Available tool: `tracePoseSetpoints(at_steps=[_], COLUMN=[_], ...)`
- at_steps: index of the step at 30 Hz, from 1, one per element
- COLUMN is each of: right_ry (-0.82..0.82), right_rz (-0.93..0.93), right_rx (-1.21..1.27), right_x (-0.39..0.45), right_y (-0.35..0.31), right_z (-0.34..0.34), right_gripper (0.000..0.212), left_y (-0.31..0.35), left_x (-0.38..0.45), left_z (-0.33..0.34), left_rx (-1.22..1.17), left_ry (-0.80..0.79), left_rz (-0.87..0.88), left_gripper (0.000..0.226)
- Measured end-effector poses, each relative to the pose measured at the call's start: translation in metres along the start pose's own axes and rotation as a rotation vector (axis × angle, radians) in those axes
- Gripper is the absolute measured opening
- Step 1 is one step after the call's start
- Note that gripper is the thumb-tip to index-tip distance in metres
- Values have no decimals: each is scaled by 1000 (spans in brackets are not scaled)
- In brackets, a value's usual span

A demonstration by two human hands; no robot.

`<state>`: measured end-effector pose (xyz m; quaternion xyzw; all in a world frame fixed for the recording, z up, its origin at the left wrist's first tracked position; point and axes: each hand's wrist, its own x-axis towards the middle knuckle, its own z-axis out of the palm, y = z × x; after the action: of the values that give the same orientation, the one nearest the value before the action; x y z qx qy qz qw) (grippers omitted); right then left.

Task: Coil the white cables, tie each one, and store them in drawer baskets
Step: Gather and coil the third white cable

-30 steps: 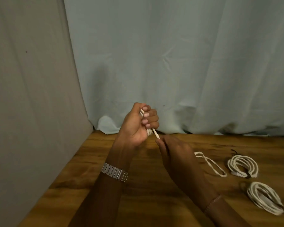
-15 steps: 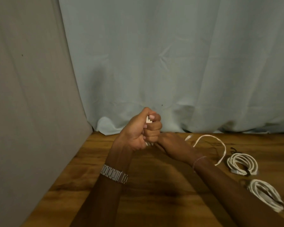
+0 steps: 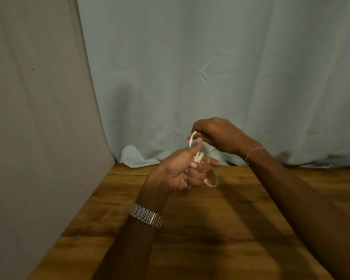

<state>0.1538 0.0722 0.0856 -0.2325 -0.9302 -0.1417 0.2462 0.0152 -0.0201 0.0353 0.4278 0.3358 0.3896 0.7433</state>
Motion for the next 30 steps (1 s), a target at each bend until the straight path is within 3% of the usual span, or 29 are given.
tracePoseSetpoints(at_steps=[7, 14, 19, 26, 30], right_ry=[147, 299, 272, 320, 97], right_rz=[86, 226, 346, 295, 266], right_rx=[-41, 352, 525, 547, 497], right_x=[-17, -64, -91, -88, -81], right_y=[-29, -77, -98, -96, -87], right_z=[-14, 9, 45, 66, 82], right_gripper=[31, 22, 18, 26, 34], left_y=[2, 7, 9, 7, 11], left_x=[2, 2, 1, 2, -1], left_z=[-12, -17, -17, -12, -12], left_rx=[-109, -177, -278, -460, -464], left_ry=[134, 278, 278, 208, 151], left_rz=[238, 428, 534, 579, 584], left_gripper=[75, 42, 35, 38, 42])
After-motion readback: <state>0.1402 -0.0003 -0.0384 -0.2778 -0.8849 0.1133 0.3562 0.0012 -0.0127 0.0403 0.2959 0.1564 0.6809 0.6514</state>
